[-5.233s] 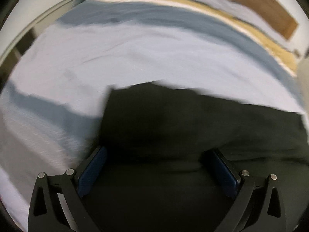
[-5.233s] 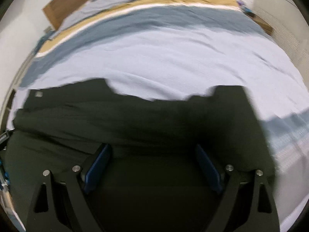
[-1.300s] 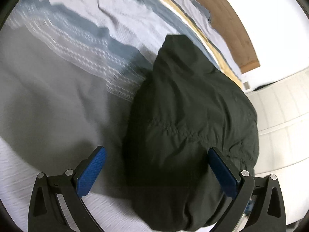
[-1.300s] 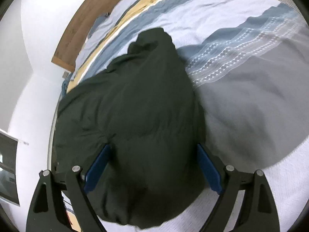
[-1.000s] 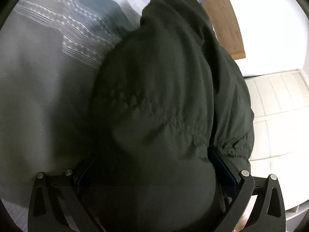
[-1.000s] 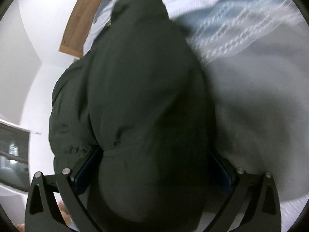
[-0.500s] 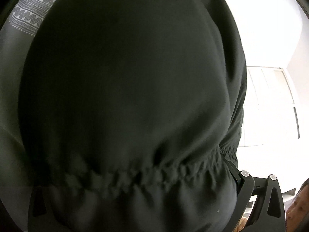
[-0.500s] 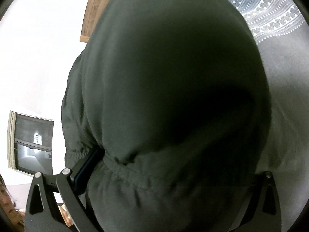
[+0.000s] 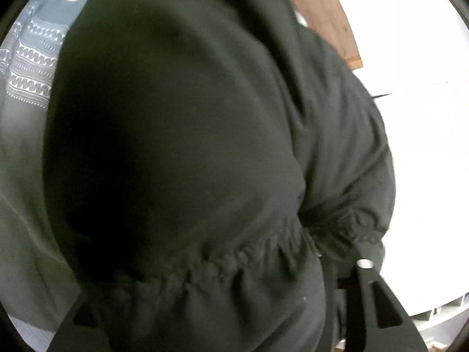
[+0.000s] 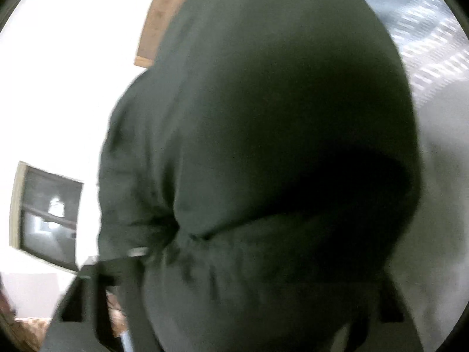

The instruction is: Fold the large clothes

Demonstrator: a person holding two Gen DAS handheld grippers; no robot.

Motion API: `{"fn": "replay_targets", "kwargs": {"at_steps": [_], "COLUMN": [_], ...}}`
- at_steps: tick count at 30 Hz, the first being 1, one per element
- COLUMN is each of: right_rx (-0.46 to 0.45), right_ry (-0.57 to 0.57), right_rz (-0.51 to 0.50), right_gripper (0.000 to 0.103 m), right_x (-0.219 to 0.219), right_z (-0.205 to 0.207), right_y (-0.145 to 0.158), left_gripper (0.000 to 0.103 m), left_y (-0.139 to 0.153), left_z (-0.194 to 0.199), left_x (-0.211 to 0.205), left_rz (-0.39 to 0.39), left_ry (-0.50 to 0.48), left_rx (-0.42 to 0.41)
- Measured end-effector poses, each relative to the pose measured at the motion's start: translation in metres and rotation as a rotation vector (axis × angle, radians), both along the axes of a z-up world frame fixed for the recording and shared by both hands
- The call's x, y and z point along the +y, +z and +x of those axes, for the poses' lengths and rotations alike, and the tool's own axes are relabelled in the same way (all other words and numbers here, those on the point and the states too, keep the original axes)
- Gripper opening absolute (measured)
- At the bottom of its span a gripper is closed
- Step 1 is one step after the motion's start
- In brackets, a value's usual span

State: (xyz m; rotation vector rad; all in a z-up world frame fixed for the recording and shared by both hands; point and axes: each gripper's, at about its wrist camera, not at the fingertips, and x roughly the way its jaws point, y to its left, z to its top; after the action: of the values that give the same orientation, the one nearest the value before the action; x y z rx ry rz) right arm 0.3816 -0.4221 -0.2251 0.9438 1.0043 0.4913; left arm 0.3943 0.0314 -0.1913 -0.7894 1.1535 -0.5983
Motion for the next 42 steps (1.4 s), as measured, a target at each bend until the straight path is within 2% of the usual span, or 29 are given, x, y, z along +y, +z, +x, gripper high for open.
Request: {"fn": "replay_targets", "kwargs": {"at_steps": [2,4,7,12,14,16,18,22,25,27,31,33,34,36,37,38,39,40,42], "right_rx": [-0.042,-0.084,-0.130,-0.213,-0.244,-0.282,-0.315,-0.345,-0.354,-0.341,-0.274,-0.206,-0.189,-0.140,-0.124,-0.104,-0.090,-0.066,-0.060], "right_ry": [0.017,0.025,0.012,-0.001,-0.004,-0.003,0.000,0.004,-0.004,-0.015,-0.039,-0.052,-0.056,-0.090,-0.111,-0.133,-0.142,-0.161,-0.189], "right_rz": [0.001,-0.015,-0.033,-0.053,-0.056,-0.058,-0.049,-0.035,-0.001,0.013,0.005,-0.038,-0.056,-0.126,-0.152,-0.197,-0.230,-0.282,-0.339], "right_gripper": [0.039,0.035,0.031,0.029,0.029,0.029,0.029,0.029,0.029,0.029,0.029,0.029,0.029,0.035,0.042,0.052,0.058,0.068,0.077], "right_x": [0.008,0.015,0.020,0.017,0.016,0.015,0.018,0.021,0.011,0.008,0.004,0.001,0.000,-0.004,-0.007,-0.009,-0.006,-0.006,0.004], "right_z": [0.004,0.006,0.003,-0.012,-0.013,-0.022,-0.032,-0.049,-0.061,-0.070,-0.090,-0.092,-0.094,-0.100,-0.102,-0.106,-0.107,-0.110,-0.118], "right_y": [0.013,0.029,0.049,0.086,0.104,0.124,0.138,0.155,0.148,0.137,0.103,0.078,0.072,0.056,0.053,0.052,0.053,0.053,0.061], "left_gripper": [0.033,0.030,0.027,0.025,0.025,0.025,0.025,0.025,0.025,0.025,0.025,0.031,0.033,0.049,0.055,0.065,0.075,0.080,0.091], "left_y": [0.010,0.024,0.046,0.086,0.104,0.121,0.137,0.145,0.139,0.138,0.111,0.098,0.095,0.092,0.091,0.092,0.091,0.090,0.093], "left_z": [-0.004,-0.012,-0.016,-0.028,-0.025,-0.020,-0.025,-0.027,-0.027,-0.012,-0.010,-0.010,-0.009,-0.007,-0.006,-0.005,-0.004,-0.008,-0.007], "left_x": [-0.002,0.000,0.001,-0.006,0.001,0.026,0.029,0.030,0.025,-0.002,-0.015,-0.023,-0.024,-0.023,-0.023,-0.020,-0.018,-0.025,-0.018], "left_rz": [-0.035,-0.091,-0.134,-0.146,-0.153,-0.149,-0.144,-0.127,-0.115,-0.100,-0.018,0.089,0.119,0.173,0.214,0.234,0.247,0.258,0.283], "left_ry": [0.003,0.018,0.032,0.011,0.007,0.000,-0.008,-0.014,-0.008,-0.003,-0.018,-0.041,-0.037,-0.025,-0.012,-0.002,0.013,0.020,0.036], "left_rx": [-0.022,-0.067,-0.125,-0.196,-0.230,-0.260,-0.287,-0.304,-0.304,-0.283,-0.220,-0.211,-0.208,-0.207,-0.206,-0.200,-0.192,-0.191,-0.193]}}
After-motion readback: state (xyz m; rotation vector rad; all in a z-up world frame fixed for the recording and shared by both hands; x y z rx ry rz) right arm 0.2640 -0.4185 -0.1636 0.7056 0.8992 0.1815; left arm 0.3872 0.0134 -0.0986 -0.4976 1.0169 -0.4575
